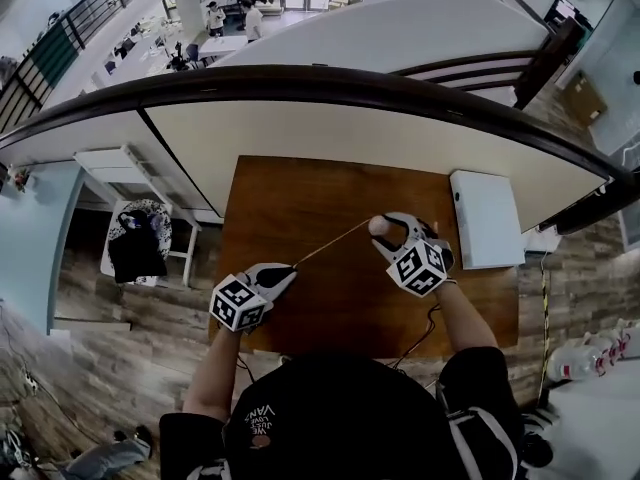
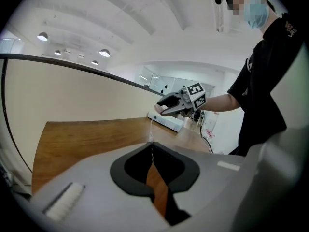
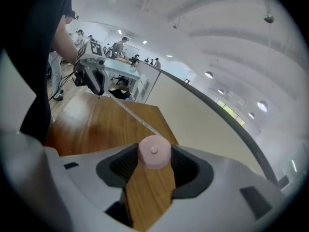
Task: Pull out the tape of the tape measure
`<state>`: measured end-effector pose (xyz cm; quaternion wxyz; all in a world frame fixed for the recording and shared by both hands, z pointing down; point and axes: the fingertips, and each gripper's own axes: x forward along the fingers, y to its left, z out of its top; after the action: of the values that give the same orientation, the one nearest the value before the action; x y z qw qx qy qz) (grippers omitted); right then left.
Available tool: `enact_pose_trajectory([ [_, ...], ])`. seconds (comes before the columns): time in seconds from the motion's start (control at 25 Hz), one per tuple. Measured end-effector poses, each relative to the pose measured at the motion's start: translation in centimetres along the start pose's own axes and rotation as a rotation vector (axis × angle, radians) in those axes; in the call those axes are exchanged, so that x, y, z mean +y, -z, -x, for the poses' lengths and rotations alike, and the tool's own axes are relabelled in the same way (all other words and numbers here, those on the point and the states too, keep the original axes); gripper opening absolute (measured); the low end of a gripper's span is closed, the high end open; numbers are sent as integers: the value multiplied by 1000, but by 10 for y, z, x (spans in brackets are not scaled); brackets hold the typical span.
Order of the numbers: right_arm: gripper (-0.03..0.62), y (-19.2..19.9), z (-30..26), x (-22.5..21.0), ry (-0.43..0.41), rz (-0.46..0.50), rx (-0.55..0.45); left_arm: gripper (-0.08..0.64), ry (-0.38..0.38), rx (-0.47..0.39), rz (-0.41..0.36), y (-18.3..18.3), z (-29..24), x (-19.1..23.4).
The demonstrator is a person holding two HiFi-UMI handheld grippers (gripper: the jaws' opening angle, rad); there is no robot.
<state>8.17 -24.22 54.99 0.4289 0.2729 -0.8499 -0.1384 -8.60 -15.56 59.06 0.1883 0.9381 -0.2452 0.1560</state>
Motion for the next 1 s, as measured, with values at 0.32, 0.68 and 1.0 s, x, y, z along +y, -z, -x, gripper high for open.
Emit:
enact_pose_trajectory([
  [0.32, 215, 56, -31, -16, -21, -177, 7, 18, -99, 21, 113, -8, -64, 52],
  [0.68, 215, 106, -59, -33, -45, -323, 17, 18, -190, 97, 146, -7, -121, 95],
  [1.0, 215, 136, -91, -22, -99, -423, 42, 18, -299, 191, 113, 1, -154, 136],
])
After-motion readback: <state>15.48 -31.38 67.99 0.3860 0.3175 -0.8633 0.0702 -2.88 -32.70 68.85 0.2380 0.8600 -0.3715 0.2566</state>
